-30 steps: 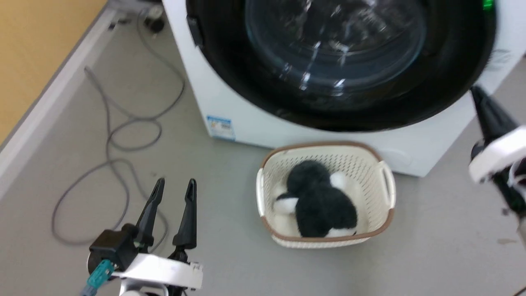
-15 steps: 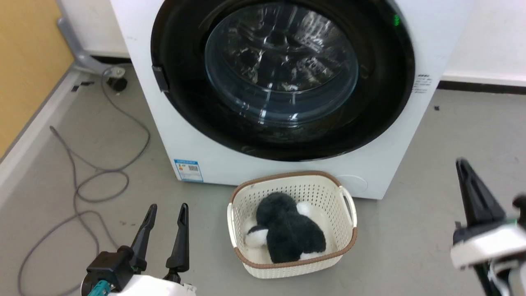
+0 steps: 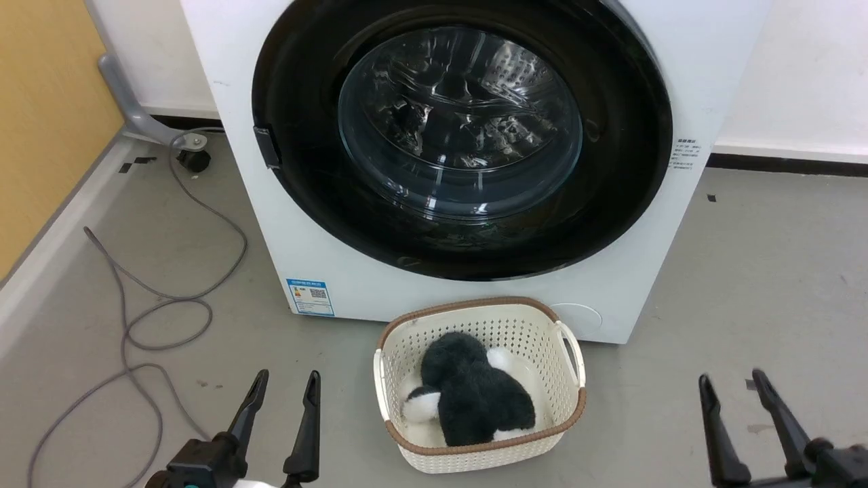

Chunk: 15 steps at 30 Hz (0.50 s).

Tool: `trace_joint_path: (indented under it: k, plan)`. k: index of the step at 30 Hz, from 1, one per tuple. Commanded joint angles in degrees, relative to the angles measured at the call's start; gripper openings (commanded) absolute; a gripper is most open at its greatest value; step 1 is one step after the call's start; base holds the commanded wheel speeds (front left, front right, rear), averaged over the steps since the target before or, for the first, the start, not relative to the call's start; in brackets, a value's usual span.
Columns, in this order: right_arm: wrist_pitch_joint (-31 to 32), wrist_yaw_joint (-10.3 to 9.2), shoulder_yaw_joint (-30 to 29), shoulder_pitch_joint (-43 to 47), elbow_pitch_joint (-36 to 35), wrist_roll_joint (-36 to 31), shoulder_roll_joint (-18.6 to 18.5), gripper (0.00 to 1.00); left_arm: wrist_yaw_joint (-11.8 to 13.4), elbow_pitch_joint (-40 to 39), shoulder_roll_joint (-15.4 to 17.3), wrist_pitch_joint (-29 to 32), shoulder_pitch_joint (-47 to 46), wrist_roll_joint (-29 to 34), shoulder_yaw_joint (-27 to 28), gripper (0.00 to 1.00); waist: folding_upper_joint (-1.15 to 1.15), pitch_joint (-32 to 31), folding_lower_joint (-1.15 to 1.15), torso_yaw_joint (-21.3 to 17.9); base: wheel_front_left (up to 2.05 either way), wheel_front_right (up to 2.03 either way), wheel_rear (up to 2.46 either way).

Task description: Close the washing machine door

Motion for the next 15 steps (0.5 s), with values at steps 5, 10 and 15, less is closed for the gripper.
trace_joint_path:
  k: [5, 10, 15]
  plan:
    - [-0.16, -0.05, -0.67, 2.09, 0.05, -0.6, 1.11, 1.0, 0.51, 0.15, 0.04, -0.25, 1.11, 1.96, 0.32, 1.0, 0.0, -0.35, 0.01, 0.15, 0.0, 0.0, 0.0]
    - [-0.21, -0.05, -0.83, 2.05, 0.13, -0.41, 1.36, 1.0, 1.29, -0.01, 0.04, -0.25, 1.33, 2.35, 0.37, 1.0, 0.0, -0.4, 0.01, 0.08, 0.0, 0.0, 0.0]
    - [-0.23, -0.05, -0.88, 1.86, 0.19, -0.24, 1.38, 1.0, 1.65, -0.01, 0.04, -0.25, 1.35, 2.54, 0.3, 1.0, 0.0, -0.23, 0.01, 0.06, 0.0, 0.0, 0.0]
